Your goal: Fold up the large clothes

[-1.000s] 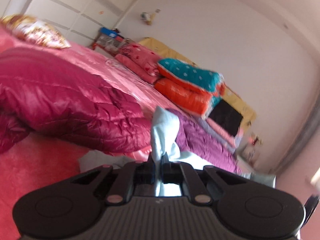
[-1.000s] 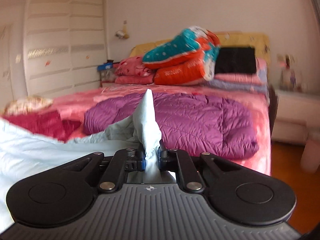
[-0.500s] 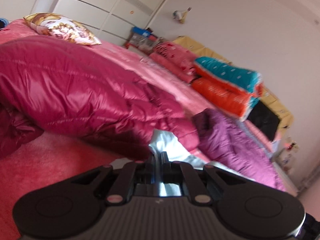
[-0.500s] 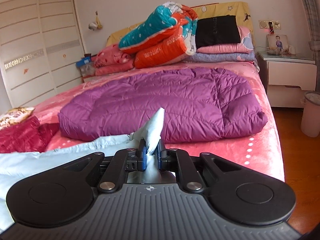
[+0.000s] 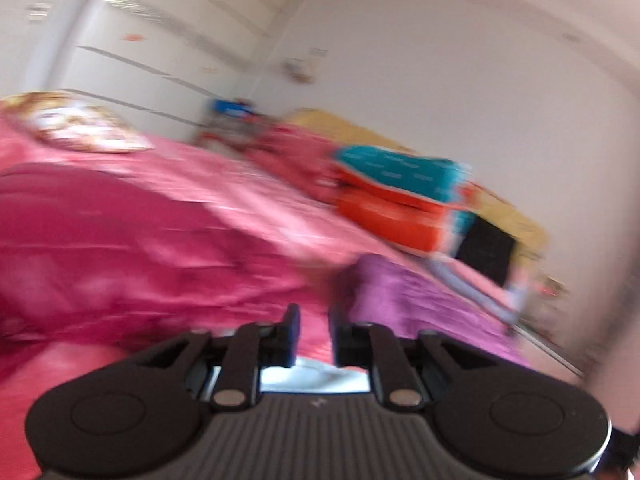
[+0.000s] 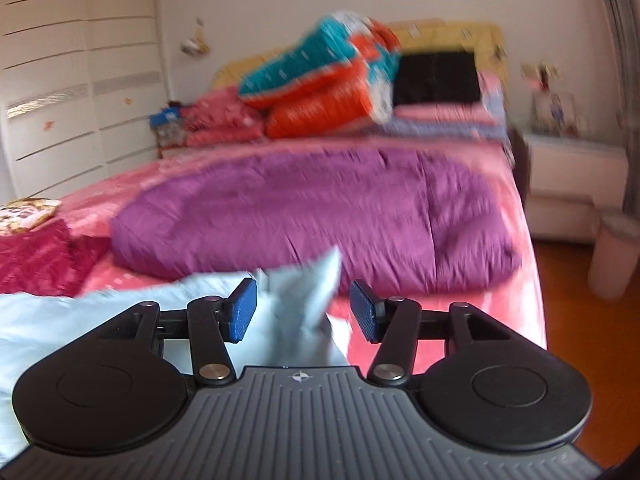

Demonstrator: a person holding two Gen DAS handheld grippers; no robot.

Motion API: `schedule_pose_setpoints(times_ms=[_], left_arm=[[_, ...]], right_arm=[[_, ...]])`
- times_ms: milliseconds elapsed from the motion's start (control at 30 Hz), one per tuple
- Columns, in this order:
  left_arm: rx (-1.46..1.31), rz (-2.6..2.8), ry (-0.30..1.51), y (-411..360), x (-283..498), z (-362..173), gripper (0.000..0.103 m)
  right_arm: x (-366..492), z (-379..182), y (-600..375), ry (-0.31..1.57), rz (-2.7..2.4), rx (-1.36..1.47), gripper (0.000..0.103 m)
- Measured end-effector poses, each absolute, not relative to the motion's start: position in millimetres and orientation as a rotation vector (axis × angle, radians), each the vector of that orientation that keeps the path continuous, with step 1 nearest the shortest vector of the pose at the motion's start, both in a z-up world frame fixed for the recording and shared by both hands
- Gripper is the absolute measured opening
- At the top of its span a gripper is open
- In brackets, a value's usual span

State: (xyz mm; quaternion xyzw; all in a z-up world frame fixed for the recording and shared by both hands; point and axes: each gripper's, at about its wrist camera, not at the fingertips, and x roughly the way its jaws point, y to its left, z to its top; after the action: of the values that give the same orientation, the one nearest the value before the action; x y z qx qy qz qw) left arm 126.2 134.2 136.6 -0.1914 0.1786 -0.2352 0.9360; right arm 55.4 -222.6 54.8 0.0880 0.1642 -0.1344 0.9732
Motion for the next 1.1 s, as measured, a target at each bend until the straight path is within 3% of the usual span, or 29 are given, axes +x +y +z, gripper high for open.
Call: schedule_pose_setpoints(times_ms=[67, 100, 233, 333, 533, 767, 1100], left_arm=[[-0.325, -0.57, 0.379, 116.1, 123.3, 137.2, 0.023], [-0.289, -0.598, 0.393, 107.1, 122.5, 135.2, 0.024], [-0.18, -0.639, 0.457, 78.2, 123.2, 121.4, 0.025], [-0.106, -0.613, 0.475, 67.9, 125.5, 109.7, 0.038], [-0.06, -0.485, 0.518, 63.2, 137.8, 91.2, 0.045], [-0.099, -0.414, 0.566, 71.2, 160.3, 74.6, 0.046], [-0.109, -0.399, 0.59, 68.7, 171.9, 53.7, 0.047]], right_arm=[[45.9, 67.4, -207.9, 0.296, -0.214, 0.134, 0.079], [42.5, 71.0, -200.5, 0.291, -0.179, 0.127, 0.08], [49.8, 62.6, -176.5, 0.362, -0.057, 0.119, 0.08], [63.6, 48.2, -168.0, 0.416, -0.027, 0.121, 0.08], [92.3, 34.6, -164.2, 0.447, -0.045, 0.11, 0.081], [125.4, 16.0, -169.4, 0.502, -0.089, 0.13, 0.1], [151.0, -5.8, -171.4, 0.549, -0.123, 0.127, 0.103]])
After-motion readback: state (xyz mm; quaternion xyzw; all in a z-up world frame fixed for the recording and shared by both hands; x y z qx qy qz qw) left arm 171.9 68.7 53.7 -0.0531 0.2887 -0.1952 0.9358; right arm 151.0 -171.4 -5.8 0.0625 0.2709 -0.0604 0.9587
